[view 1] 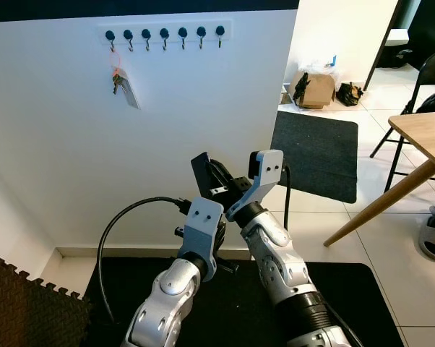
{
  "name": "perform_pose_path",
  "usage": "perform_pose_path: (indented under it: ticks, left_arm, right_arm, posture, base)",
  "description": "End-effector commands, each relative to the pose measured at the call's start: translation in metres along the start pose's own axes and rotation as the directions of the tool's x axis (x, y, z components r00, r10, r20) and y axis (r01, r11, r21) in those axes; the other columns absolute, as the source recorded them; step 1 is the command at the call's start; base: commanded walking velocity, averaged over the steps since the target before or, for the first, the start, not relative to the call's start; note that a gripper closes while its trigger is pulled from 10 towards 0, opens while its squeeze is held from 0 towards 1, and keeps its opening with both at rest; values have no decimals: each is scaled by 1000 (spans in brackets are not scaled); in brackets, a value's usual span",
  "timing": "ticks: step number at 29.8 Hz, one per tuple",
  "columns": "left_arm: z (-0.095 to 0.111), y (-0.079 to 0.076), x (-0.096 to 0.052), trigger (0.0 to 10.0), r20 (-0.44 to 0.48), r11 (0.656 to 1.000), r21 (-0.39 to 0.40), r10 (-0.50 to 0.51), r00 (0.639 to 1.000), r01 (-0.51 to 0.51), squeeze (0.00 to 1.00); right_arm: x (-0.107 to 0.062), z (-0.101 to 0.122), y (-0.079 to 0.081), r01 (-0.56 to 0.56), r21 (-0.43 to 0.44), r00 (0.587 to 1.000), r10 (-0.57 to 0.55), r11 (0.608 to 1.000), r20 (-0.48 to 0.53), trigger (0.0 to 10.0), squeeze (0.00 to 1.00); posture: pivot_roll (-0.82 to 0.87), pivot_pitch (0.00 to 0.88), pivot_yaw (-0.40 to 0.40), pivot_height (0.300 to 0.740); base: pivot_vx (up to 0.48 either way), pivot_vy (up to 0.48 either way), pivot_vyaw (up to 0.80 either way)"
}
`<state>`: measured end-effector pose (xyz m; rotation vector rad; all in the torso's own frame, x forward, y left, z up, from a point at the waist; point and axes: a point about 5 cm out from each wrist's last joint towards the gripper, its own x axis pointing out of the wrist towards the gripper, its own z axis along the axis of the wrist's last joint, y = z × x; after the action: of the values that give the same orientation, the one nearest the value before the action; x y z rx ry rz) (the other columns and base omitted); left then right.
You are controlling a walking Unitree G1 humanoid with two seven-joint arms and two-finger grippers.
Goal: Hang keys on a hook
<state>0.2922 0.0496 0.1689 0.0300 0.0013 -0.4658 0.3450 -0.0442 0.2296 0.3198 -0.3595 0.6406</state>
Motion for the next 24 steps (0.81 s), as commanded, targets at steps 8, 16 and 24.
perform_pose_path:
  ticks: [8,16,24]
  left_arm:
    - [-2,7,0,10000,-3,999,2,39,999,-39,1000]
    - [-2,8,-1,10000,-5,999,1,46,999,-46,992]
    - [-6,12,-6,10000,-17,998,11,59,998,-59,0]
  right_arm:
    - [4,-4,15,-34,35,999,34,999,7,10000,0]
    - [4,-3,13,-28,33,1000,28,999,10,10000,0]
    - [2,-1,5,-2,19,1000,2,1000,13,10000,0]
  posture:
    - [101,209,57,740]
    - [102,212,60,740]
    - [104,215,60,740]
  base:
    - [0,0,0]
    - [0,0,0]
    - [0,0,0]
